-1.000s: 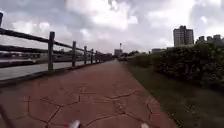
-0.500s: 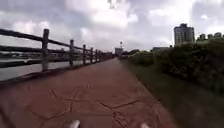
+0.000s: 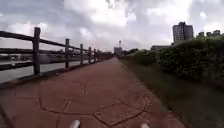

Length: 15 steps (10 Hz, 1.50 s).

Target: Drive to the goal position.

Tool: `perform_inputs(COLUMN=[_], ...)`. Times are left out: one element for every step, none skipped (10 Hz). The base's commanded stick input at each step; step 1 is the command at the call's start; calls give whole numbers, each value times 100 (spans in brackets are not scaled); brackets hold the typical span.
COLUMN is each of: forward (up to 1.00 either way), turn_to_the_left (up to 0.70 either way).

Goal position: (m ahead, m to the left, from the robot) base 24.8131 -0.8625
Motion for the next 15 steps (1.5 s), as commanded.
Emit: perform_inputs(forward=[70, 70, 70, 70, 70, 70, 70, 70, 70, 70, 70, 70, 70, 70, 70], turn_to_the_left=[0, 0, 0, 0, 0, 0, 0, 0, 0, 0, 0, 0, 0, 0, 0])
